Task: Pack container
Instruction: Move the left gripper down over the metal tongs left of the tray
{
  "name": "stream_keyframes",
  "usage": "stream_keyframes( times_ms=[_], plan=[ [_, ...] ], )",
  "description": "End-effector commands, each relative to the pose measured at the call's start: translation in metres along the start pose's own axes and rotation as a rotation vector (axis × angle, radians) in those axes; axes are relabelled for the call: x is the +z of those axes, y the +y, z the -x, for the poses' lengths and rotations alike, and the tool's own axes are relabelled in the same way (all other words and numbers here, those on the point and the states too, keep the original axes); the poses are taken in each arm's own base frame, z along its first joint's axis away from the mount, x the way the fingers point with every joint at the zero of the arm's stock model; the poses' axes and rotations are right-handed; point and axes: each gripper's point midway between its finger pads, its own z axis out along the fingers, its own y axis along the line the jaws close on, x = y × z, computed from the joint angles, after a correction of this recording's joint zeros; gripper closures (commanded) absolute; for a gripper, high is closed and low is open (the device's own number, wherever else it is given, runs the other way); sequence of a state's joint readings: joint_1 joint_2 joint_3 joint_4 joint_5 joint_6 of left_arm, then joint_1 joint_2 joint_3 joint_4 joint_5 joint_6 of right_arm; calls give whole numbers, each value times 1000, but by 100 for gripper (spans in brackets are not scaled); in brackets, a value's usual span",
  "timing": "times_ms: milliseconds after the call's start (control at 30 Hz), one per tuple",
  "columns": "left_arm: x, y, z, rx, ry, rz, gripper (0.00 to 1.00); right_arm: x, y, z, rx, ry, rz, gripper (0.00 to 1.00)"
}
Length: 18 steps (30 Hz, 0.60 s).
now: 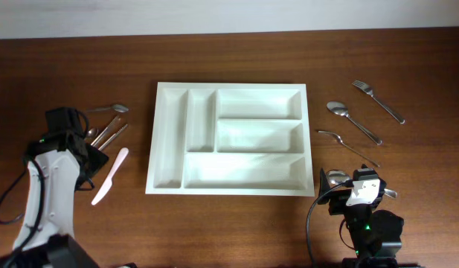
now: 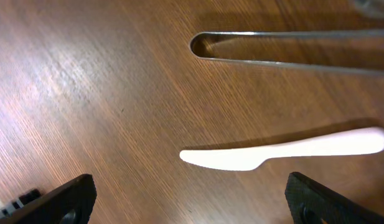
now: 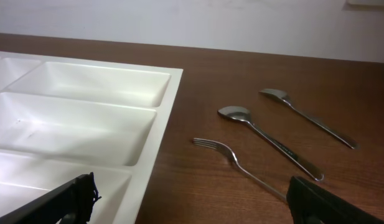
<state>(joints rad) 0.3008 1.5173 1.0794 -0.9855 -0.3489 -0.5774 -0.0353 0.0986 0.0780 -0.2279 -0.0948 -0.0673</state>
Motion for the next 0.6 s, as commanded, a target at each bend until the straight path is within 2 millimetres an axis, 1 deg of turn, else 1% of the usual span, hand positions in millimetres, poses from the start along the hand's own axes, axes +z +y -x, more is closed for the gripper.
stream_keyframes(
  times_ms=[0, 67, 133, 233, 367, 433, 467, 533, 567],
  plan=[
    [4, -5, 7, 176, -7, -6, 2, 0, 4, -2, -4, -2, 17, 1],
    [6, -8, 7, 270, -3, -14, 8, 0, 4, -2, -4, -2, 17, 1],
    [7, -8, 7, 339, -1, -13, 10, 0, 4, -2, -4, -2, 17, 1],
    [7, -8, 7, 395, -1, -13, 9, 0, 4, -2, -4, -2, 17, 1],
    [7, -11, 13, 433, -28, -21, 0, 0, 4, -2, -4, -2, 17, 1],
    [7, -9, 19, 426, -50, 0, 1, 0, 4, -2, -5, -2, 17, 1],
    [7, -9, 19, 426, -49, -1, 1, 0, 4, -2, -4, -2, 17, 1],
    [7, -14, 18, 424, -50, -30, 1, 0, 4, -2, -4, -2, 17, 1],
    [7, -16, 21, 421, -63, -35, 1, 0, 4, -2, -5, -2, 17, 1]
  ],
)
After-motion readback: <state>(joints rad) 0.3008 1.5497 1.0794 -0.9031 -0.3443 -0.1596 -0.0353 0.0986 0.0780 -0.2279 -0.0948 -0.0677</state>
